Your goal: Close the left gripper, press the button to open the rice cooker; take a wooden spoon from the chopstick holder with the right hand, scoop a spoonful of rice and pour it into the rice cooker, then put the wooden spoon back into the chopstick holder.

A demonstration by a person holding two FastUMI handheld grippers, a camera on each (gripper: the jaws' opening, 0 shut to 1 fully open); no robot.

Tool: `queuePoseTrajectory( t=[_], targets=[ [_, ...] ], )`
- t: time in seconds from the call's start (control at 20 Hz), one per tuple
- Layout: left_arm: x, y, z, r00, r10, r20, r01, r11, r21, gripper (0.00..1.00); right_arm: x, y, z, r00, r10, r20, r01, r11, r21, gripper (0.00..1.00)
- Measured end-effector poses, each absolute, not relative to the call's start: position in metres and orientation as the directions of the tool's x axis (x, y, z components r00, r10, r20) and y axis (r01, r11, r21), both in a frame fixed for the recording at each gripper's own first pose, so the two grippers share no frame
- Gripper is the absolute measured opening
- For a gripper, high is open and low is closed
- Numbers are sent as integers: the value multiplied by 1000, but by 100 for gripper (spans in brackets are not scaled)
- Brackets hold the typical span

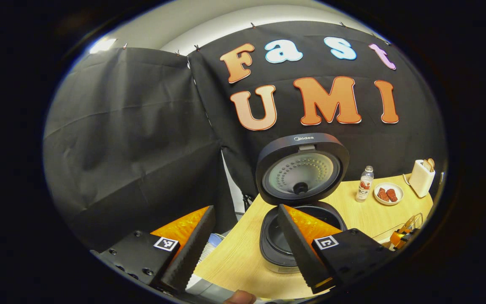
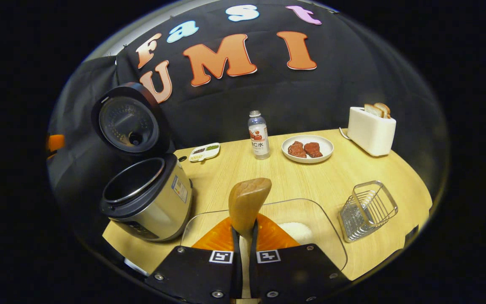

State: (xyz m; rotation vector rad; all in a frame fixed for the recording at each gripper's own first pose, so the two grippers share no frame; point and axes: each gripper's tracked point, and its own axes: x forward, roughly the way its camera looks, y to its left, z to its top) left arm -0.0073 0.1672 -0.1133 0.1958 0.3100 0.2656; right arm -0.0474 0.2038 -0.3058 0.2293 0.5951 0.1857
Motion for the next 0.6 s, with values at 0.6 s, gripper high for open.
queuePoseTrajectory(
  t=[0.6],
  targets=[
    [0, 175, -118, 918, 265, -295, -196, 950, 243, 100, -43, 205, -313, 758, 301, -579, 23, 874, 485, 6]
  ],
)
